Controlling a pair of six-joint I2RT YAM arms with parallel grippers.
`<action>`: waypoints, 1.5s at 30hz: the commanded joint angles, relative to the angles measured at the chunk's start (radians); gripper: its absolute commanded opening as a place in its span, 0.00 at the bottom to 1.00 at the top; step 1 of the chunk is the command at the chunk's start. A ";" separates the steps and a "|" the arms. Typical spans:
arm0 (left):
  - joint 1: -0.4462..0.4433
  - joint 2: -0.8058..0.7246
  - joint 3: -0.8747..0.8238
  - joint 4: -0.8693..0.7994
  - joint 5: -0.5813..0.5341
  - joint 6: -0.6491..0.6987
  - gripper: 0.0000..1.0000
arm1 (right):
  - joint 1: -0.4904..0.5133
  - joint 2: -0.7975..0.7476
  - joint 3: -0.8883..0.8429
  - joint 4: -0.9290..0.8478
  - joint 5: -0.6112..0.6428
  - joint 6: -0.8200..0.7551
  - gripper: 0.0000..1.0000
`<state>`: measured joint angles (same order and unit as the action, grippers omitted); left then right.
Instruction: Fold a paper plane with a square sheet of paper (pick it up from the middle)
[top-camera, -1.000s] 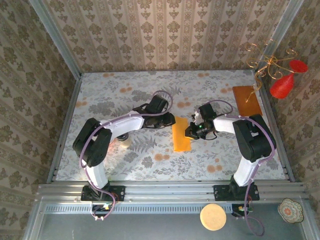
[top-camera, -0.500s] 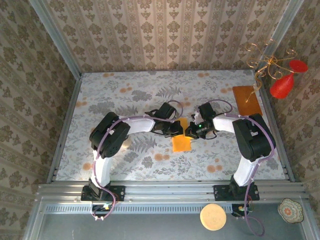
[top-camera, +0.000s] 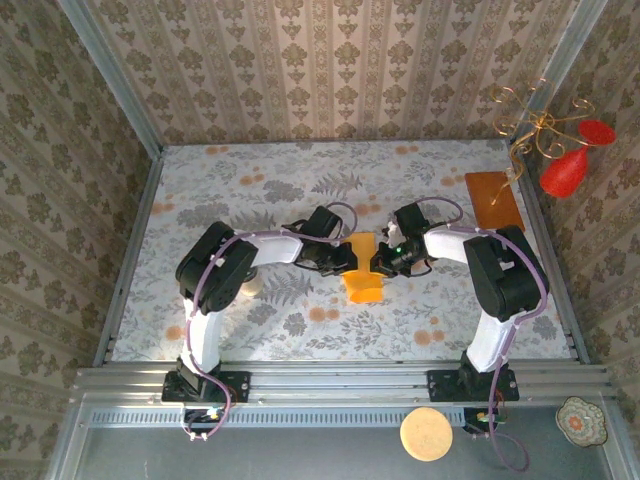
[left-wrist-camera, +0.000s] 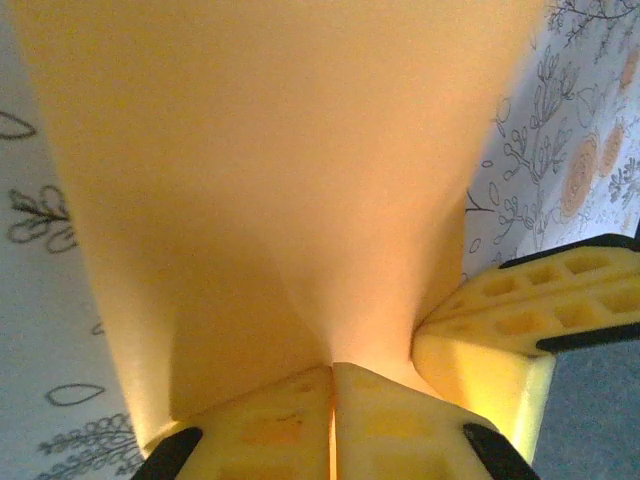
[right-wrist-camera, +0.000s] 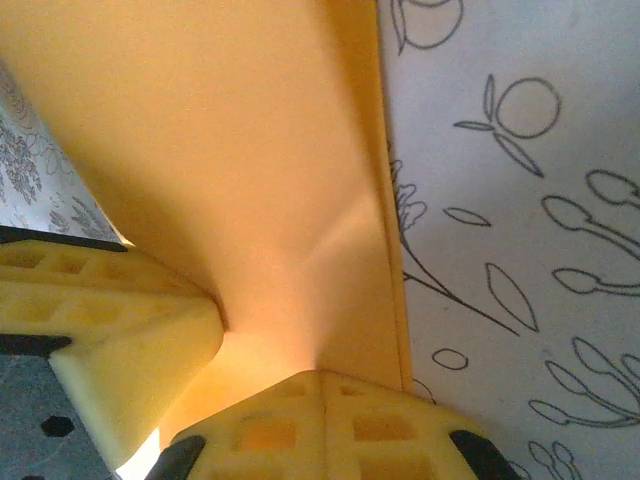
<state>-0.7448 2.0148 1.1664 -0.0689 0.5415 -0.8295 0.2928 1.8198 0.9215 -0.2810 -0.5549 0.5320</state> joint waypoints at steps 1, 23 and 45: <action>0.044 -0.014 -0.057 -0.052 -0.006 0.070 0.11 | 0.004 0.116 -0.064 -0.118 0.289 0.033 0.07; 0.019 0.022 0.060 0.039 0.002 0.057 0.12 | 0.004 0.113 -0.058 -0.113 0.305 0.046 0.07; 0.073 -0.075 0.052 0.003 -0.037 0.110 0.11 | 0.005 0.106 -0.058 -0.112 0.311 0.048 0.07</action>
<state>-0.6186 1.9633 1.1885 -0.0925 0.4904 -0.7139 0.2974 1.8198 0.9279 -0.2913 -0.5404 0.5686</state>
